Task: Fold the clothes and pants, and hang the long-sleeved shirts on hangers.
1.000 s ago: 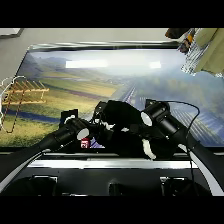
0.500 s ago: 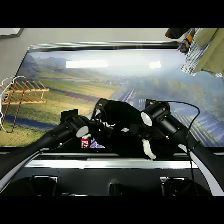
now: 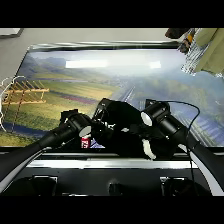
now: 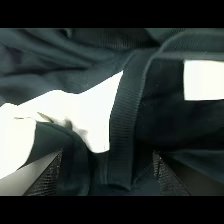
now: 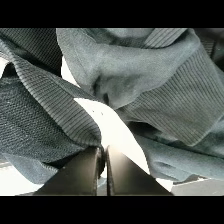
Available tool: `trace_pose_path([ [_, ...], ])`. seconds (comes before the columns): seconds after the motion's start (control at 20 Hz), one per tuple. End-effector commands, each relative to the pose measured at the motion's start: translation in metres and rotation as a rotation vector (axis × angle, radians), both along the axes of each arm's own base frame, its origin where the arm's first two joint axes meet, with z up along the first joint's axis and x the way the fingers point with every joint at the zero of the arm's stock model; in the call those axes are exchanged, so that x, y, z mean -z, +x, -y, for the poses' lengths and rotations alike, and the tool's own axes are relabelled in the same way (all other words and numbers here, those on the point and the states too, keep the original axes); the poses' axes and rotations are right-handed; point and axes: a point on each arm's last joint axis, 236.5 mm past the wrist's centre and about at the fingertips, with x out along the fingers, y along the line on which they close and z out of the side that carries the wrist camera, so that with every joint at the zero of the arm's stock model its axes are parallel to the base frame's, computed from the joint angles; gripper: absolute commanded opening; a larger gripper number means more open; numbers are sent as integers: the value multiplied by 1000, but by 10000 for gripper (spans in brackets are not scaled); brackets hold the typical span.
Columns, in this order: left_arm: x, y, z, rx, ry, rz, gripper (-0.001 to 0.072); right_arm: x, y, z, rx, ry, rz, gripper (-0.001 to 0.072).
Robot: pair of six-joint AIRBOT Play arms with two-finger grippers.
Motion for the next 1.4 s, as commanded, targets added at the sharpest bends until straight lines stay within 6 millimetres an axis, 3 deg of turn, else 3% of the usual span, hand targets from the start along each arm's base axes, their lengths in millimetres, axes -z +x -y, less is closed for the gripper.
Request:
trace_pose_path([
  [0.0,28,-5,1,7,46,-40,590,-1,0,0,2,1,1,51],
  [0.3,42,-12,-5,14,93,-81,587,-1,1,1,1,-2,4,51],
  [0.35,43,-12,-5,14,95,-83,512,-1,1,0,1,-1,4,51],
  [0.55,50,-14,-6,14,108,-95,29,-1,1,1,2,-2,3,51],
  [0.7,39,-12,-7,11,115,-102,32,-1,0,1,1,-3,1,51],
  [0.85,1,-3,-9,-4,112,-102,32,-6,1,3,1,-13,1,51],
  [1.0,-43,8,-11,-24,80,-75,32,-24,13,-4,-22,15,51,50],
  [1.15,-87,18,-21,-57,53,-53,31,-63,34,-3,-63,9,141,50],
  [1.35,-156,35,-40,-111,-5,7,31,-137,70,2,-97,5,338,50],
])
